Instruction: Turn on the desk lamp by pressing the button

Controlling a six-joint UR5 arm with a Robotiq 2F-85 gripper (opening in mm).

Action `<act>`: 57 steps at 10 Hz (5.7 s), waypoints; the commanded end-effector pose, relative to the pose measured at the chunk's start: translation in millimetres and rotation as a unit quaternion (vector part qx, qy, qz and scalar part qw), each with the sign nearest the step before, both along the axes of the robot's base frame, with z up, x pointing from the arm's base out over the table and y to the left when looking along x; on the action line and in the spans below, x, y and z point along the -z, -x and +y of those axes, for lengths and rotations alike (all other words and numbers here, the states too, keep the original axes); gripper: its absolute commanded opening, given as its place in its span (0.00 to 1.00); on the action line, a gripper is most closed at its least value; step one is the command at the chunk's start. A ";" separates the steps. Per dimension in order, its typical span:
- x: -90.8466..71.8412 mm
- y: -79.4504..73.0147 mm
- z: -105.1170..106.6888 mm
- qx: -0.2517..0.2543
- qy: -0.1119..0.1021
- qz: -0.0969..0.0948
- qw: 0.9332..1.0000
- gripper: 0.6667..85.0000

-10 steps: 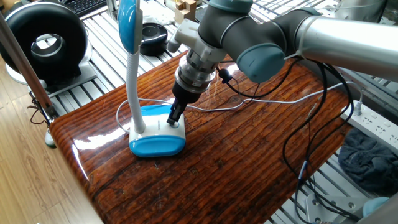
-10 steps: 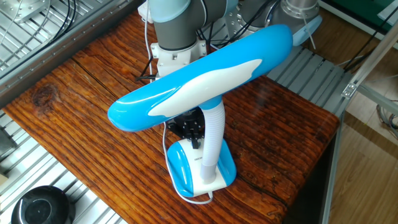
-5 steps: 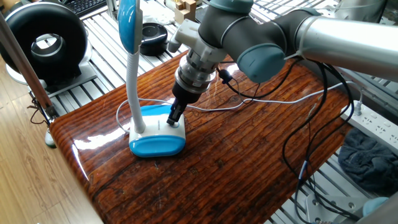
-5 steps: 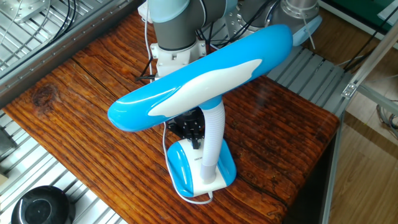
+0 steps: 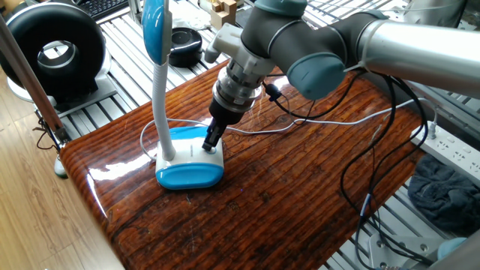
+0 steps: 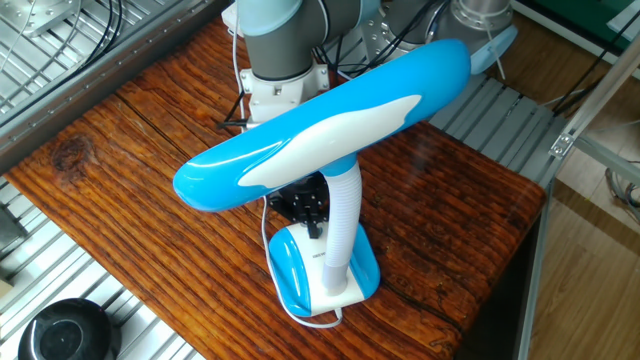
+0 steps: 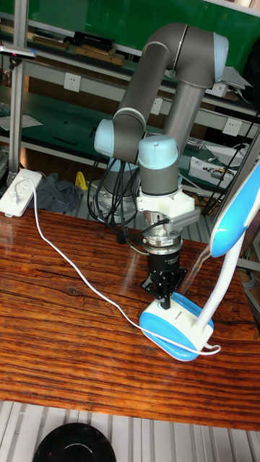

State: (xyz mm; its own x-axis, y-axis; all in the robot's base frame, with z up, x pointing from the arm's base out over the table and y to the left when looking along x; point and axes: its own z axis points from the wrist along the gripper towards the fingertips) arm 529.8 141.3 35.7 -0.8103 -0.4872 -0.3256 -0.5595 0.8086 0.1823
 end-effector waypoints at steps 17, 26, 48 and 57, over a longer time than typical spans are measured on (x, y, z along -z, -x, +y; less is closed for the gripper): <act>-6.3 -13.3 2.0 0.011 -0.030 -0.027 0.999 0.00; -8.3 0.9 -7.0 0.015 -0.044 -0.005 0.999 0.00; -20.8 -6.3 -0.7 0.119 -0.105 -0.023 0.987 0.00; 5.2 -0.8 4.1 0.104 -0.079 -0.025 0.991 0.00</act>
State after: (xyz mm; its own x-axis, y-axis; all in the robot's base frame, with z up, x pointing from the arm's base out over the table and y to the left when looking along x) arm 530.1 143.9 32.4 -0.8707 -0.2485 -0.4243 -0.3929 0.8705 0.2964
